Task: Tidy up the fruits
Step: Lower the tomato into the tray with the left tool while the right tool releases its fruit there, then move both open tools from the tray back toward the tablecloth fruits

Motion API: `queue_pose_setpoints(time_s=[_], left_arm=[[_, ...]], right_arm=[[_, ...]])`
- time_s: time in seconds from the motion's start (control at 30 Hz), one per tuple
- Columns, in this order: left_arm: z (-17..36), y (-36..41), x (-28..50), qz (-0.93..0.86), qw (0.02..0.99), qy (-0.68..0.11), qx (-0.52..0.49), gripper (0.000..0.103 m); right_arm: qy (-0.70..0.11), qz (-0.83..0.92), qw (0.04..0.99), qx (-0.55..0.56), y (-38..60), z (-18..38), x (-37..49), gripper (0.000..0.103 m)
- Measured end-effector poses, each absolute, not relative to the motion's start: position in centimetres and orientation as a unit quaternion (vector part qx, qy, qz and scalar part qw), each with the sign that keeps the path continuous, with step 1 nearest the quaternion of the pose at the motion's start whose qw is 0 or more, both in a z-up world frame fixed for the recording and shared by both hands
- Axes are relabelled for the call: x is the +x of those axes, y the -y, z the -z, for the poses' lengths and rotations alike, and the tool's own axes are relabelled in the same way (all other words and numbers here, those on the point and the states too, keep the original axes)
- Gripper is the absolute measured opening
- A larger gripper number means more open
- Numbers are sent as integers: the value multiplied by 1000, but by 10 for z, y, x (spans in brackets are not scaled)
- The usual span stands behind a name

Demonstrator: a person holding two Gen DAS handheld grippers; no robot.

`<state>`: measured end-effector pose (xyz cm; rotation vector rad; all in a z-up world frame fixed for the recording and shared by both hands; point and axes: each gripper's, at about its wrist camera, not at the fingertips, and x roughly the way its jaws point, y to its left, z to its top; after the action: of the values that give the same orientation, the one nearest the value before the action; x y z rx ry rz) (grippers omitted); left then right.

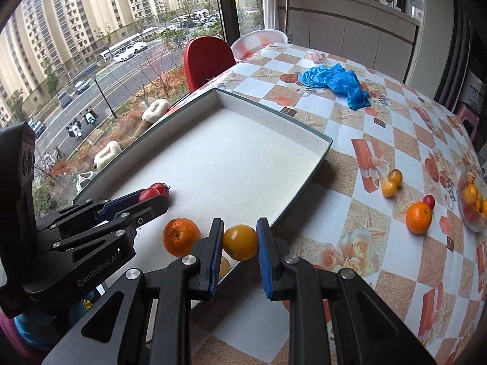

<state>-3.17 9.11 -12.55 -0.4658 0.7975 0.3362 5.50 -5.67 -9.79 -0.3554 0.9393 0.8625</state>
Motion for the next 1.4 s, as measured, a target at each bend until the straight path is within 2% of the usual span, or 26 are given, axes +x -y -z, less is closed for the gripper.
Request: queue_pose_setpoints(time_s=[0.23, 0.27, 0.3, 0.33, 0.4, 0.53, 0.6, 0.63, 0.67, 0.77, 0.87, 1.4], left_arm=[[131, -93, -30, -165, 879, -392, -217, 24], [131, -92, -30, -166, 879, -393, -214, 25], [131, -91, -30, -166, 879, -394, -211, 34], [131, -90, -30, -168, 878, -395, -211, 58], [130, -93, -34, -192, 877, -387, -210, 72], [133, -96, -33, -183, 871, -396, -226, 74], [132, -95, -33, -192, 870, -397, -221, 75], [132, -94, -33, -193, 869, -398, -220, 84], [131, -94, -33, -196, 868, -398, -221, 88], [127, -92, -33, -193, 869, -395, -228, 89], [122, -85, -28, -189, 871, -396, -220, 89], [80, -14, 22, -129, 892, -410, -141, 89]], right_arm=[[-450, -401, 780, -168, 48, 107, 56, 25], [-450, -402, 779, -168, 48, 106, 55, 28], [-450, -402, 779, -168, 49, 106, 55, 37], [-448, -402, 780, -169, 49, 105, 54, 43], [-443, -400, 784, -169, 52, 102, 55, 52], [-438, -398, 789, -164, 58, 98, 57, 63], [-436, -397, 792, -161, 62, 97, 57, 73], [-434, -396, 794, -160, 65, 96, 57, 76], [-431, -393, 796, -159, 68, 95, 58, 81], [-430, -383, 801, -162, 79, 96, 62, 85], [-429, -363, 811, -162, 94, 98, 70, 93], [-471, -221, 849, -98, 238, 132, 125, 93]])
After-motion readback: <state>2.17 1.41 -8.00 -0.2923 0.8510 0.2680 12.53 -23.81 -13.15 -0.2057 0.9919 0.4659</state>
